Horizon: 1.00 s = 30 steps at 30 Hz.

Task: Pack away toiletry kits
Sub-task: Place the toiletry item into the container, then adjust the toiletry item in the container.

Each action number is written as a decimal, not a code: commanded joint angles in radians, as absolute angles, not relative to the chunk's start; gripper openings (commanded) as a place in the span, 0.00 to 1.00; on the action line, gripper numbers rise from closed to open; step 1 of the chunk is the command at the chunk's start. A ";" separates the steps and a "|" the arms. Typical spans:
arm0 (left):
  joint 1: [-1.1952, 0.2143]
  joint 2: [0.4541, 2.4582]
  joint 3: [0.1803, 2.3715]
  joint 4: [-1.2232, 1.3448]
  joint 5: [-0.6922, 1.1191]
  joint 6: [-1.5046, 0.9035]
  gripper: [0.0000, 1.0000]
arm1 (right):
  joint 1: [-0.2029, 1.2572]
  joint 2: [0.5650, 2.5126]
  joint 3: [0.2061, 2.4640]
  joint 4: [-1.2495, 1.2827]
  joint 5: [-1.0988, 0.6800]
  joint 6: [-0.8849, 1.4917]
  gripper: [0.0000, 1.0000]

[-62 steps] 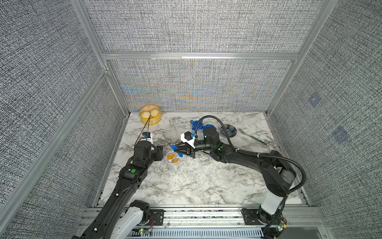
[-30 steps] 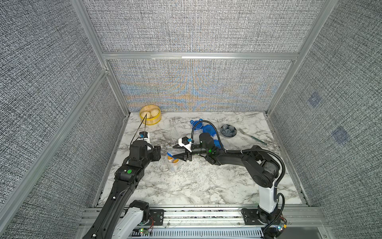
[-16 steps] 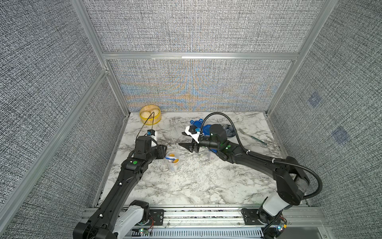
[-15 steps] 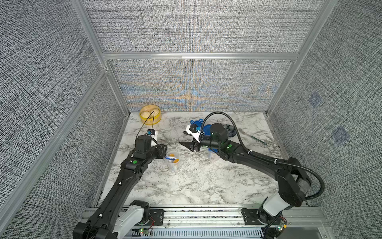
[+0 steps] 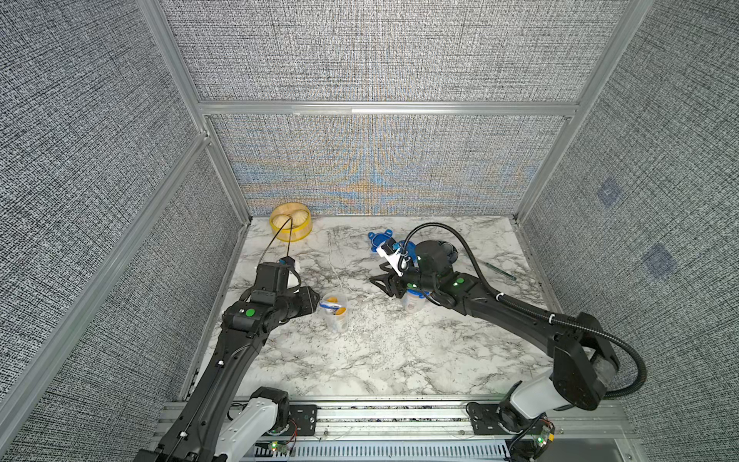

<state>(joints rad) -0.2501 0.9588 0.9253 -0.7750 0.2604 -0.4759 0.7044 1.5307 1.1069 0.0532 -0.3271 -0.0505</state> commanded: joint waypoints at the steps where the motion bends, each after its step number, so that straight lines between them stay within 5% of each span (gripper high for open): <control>1: -0.249 0.987 0.935 -0.812 0.343 -0.504 0.34 | 0.699 1.526 1.108 0.041 -0.330 -0.009 0.59; 30: -0.268 1.089 0.869 -0.610 0.436 -0.545 0.27 | 0.677 1.531 1.117 0.018 -0.353 0.019 0.58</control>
